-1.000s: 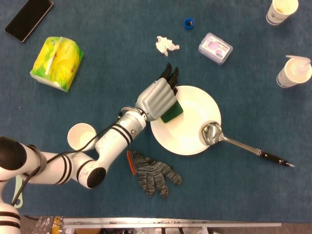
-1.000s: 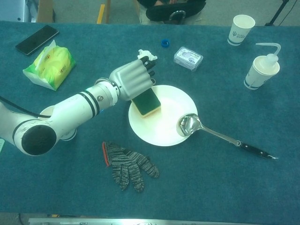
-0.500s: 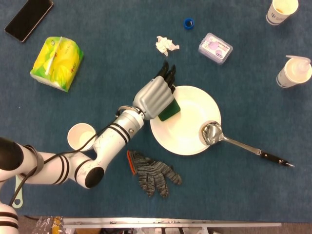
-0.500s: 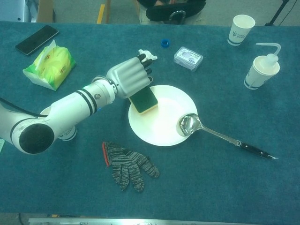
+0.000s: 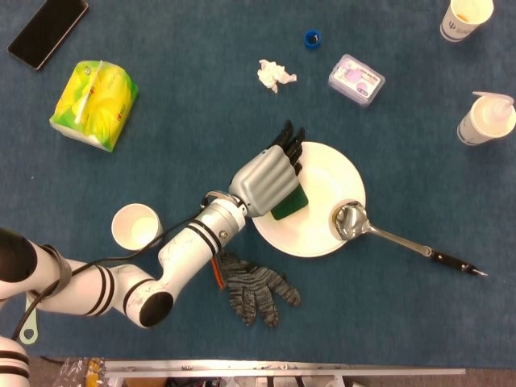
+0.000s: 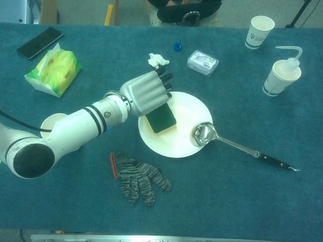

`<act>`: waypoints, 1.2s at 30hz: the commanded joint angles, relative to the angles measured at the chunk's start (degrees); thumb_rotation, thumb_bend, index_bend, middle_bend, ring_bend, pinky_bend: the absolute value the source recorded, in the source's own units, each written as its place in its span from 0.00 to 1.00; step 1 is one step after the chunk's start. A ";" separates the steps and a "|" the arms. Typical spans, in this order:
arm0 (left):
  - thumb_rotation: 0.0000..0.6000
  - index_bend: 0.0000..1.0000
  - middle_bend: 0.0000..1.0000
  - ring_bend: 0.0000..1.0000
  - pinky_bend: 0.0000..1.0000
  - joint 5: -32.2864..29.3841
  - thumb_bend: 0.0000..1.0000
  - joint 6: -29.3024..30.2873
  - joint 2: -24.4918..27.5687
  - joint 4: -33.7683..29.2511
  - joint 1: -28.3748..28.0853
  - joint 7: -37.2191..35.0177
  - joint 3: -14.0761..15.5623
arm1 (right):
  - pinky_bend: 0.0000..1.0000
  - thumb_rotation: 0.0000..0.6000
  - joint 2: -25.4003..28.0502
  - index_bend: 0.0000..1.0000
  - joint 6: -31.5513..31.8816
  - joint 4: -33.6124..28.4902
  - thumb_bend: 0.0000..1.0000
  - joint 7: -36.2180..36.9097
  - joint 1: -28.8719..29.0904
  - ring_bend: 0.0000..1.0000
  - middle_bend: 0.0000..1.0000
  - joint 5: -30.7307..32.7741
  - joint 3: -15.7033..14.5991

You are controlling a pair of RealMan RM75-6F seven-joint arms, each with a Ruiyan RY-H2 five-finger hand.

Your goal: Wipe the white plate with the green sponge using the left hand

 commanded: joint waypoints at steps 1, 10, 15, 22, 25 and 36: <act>1.00 0.34 0.20 0.05 0.08 -0.09 0.29 -0.19 -0.26 0.11 -0.04 0.03 0.00 | 0.32 1.00 -0.04 0.30 -0.04 0.09 0.26 0.03 0.00 0.20 0.29 0.06 0.00; 1.00 0.34 0.20 0.05 0.08 -1.00 0.28 -1.28 -1.62 4.37 -0.43 -0.36 -0.97 | 0.32 1.00 0.02 0.30 -0.08 0.25 0.26 0.03 -0.07 0.20 0.29 0.38 0.11; 1.00 0.34 0.20 0.05 0.08 -1.40 0.28 -1.26 -1.56 6.51 -0.42 -0.75 -1.67 | 0.32 1.00 -0.01 0.30 -0.23 0.28 0.26 -0.03 0.01 0.20 0.29 0.45 0.15; 1.00 0.34 0.20 0.05 0.08 -1.46 0.28 -1.04 -1.40 6.86 -0.01 -0.80 -1.54 | 0.32 1.00 -0.17 0.30 -0.35 0.17 0.26 -0.20 0.14 0.20 0.29 0.38 0.16; 1.00 0.34 0.20 0.05 0.08 -1.32 0.28 -0.72 -1.38 5.72 0.18 -0.68 -1.44 | 0.32 1.00 -0.18 0.30 -0.27 0.08 0.26 -0.29 0.12 0.20 0.29 0.36 0.16; 1.00 0.34 0.20 0.05 0.08 0.66 0.28 -0.57 -0.81 0.43 0.42 -0.45 -0.28 | 0.32 1.00 -0.07 0.30 -0.02 -0.19 0.26 -0.39 -0.05 0.20 0.29 0.25 0.06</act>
